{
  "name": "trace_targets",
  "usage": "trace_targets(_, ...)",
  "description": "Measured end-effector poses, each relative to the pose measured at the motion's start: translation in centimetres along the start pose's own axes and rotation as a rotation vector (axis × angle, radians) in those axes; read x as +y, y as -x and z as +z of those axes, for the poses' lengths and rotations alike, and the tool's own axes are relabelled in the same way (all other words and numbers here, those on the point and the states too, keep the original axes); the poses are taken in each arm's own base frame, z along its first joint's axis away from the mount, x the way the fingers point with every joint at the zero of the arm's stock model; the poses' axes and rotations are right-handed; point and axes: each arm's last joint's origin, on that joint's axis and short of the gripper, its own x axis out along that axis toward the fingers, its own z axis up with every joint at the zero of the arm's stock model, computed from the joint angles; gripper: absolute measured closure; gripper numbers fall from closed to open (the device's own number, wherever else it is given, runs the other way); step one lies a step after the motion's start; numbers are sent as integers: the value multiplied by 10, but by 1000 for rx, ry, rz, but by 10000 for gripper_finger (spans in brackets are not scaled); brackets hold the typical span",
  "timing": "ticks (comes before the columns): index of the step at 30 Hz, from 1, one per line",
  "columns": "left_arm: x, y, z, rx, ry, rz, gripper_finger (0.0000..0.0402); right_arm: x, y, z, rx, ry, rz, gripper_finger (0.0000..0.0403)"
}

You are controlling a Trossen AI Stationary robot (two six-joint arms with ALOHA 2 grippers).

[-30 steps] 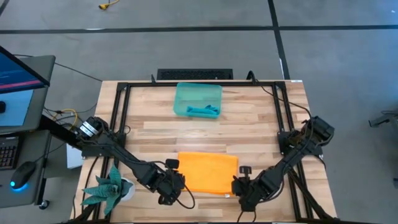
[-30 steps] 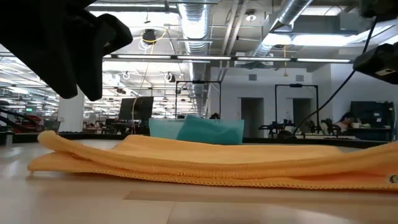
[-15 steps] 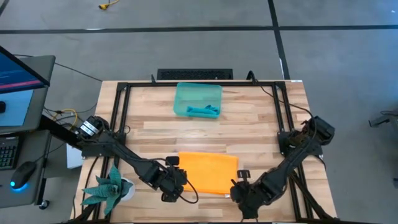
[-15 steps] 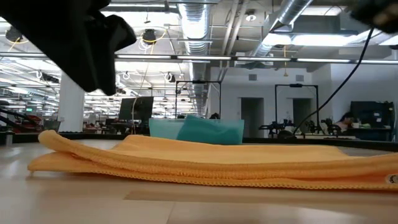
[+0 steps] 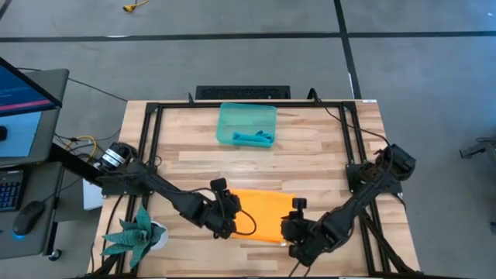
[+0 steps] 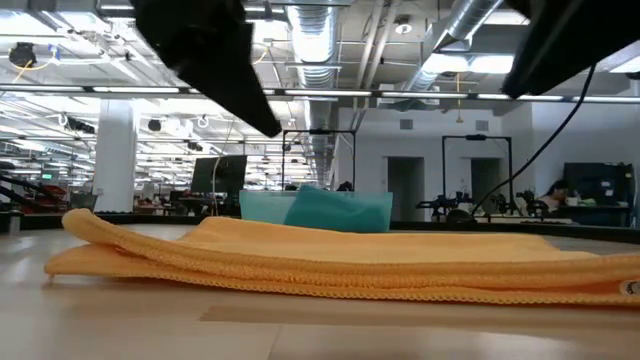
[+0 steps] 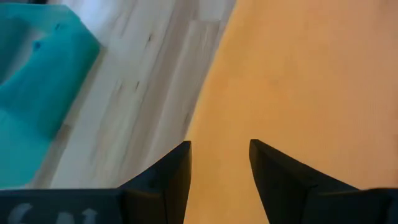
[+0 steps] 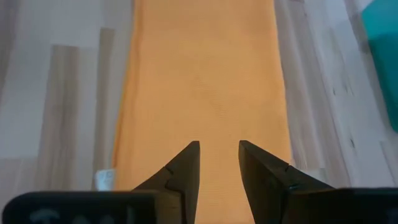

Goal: Roll microfiber towels into tight, uniform cylinder then place into a basket
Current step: Fold the yellow microfiber cloth

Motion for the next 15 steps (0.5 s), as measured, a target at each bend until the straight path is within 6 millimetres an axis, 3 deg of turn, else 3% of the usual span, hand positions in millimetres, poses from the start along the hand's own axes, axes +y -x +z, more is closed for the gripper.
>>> trace_targets(7,3,-27,-15,-52,44,-94,246,4,-24,5,24,-37,28,269)
trace_targets(15,10,-44,-34,-7,124,-192,246,17,-67,-10,201,38,105,271)
